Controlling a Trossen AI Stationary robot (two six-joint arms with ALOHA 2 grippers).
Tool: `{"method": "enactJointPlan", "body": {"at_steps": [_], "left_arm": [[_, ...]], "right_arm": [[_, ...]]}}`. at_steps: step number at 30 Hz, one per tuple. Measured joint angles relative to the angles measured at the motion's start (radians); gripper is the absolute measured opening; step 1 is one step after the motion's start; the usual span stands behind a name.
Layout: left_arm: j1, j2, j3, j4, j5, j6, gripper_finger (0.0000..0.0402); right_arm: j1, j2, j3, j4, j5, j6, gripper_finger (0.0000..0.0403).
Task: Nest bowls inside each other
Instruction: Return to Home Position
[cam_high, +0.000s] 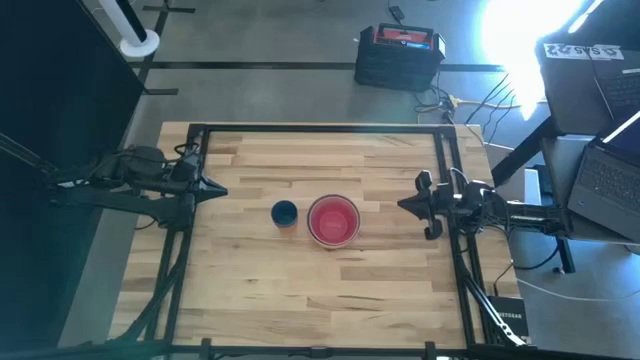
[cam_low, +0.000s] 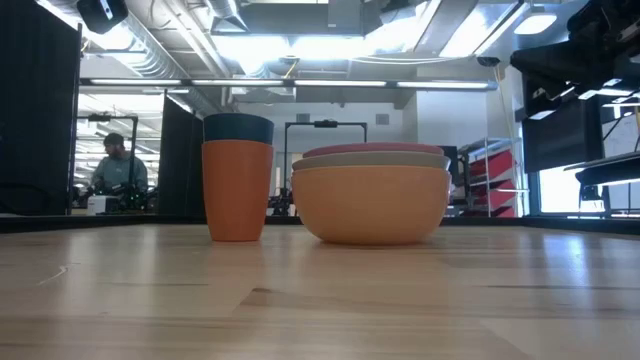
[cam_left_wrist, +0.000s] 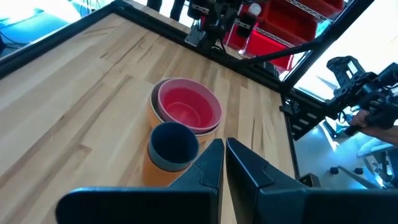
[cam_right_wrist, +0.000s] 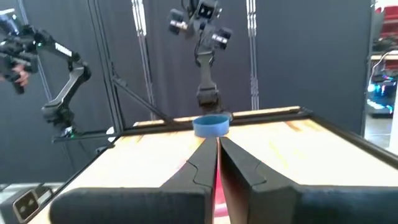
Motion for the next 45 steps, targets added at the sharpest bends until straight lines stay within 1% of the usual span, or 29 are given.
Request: {"method": "enactJointPlan", "body": {"at_steps": [8,16,21,24,26,38,42,45], "left_arm": [[0.0,0.0,0.0,0.0,0.0,-0.018,0.0],[0.0,0.0,0.0,-0.002,0.0,-0.014,0.0],[0.0,0.0,0.0,0.002,0.0,0.023,0.0],[0.0,0.001,-0.003,0.042,0.0,0.064,0.0],[0.0,-0.012,-0.044,0.175,0.0,0.134,0.0],[0.0,-0.119,-0.498,0.876,0.227,0.192,0.0],[0.0,-0.166,-0.6,0.94,0.23,0.211,0.0],[0.0,-0.217,-0.678,1.042,0.23,0.223,0.0]], "right_arm": [[0.0,0.002,0.0,-0.063,0.003,-0.007,0.0001],[0.0,0.005,0.0,-0.06,0.006,-0.05,0.0001],[0.0,0.006,0.0,-0.062,0.026,-0.043,0.0001],[0.0,0.006,0.0,-0.062,0.026,-0.042,0.0001],[0.0,0.006,0.0,-0.062,0.026,-0.042,0.0001],[0.0,0.006,0.0,-0.062,0.029,-0.04,0.0001],[0.0,0.006,0.0,-0.063,0.029,-0.04,0.0001],[0.0,0.006,0.0,-0.063,0.029,-0.039,0.0001]]}}
